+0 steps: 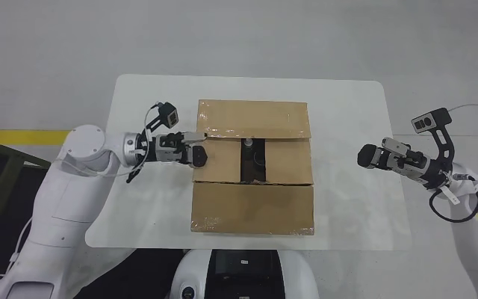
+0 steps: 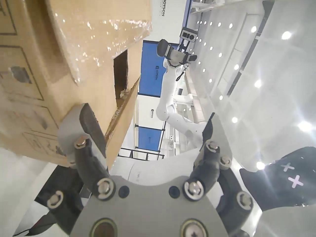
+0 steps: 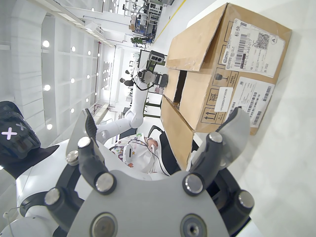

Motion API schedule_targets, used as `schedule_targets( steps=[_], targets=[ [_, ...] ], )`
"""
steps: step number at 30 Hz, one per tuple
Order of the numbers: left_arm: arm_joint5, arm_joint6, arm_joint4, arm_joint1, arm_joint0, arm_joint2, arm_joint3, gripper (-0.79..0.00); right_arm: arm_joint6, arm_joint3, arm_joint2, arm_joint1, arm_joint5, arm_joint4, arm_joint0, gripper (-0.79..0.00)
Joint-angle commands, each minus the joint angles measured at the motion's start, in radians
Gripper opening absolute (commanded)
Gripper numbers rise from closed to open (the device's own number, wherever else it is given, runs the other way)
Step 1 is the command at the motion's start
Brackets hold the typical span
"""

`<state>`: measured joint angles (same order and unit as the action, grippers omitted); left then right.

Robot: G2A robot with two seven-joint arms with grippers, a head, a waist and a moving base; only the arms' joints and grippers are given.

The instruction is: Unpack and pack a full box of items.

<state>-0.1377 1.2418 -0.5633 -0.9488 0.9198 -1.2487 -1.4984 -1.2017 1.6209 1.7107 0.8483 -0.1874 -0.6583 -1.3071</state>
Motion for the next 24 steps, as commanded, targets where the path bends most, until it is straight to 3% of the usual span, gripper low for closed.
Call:
schedule_targets(
  steps=[1,24],
  targets=[
    [-0.01,-0.034,-0.016,-0.003,-0.006,0.002,0.004,0.0,0.0,0.0,0.0,0.0,0.0,0.0,0.0,0.0],
    [0.075,-0.237,-0.161,-0.048,-0.156,0.042,0.077,0.0,0.0,0.0,0.0,0.0,0.0,0.0,0.0,0.0]
  ],
)
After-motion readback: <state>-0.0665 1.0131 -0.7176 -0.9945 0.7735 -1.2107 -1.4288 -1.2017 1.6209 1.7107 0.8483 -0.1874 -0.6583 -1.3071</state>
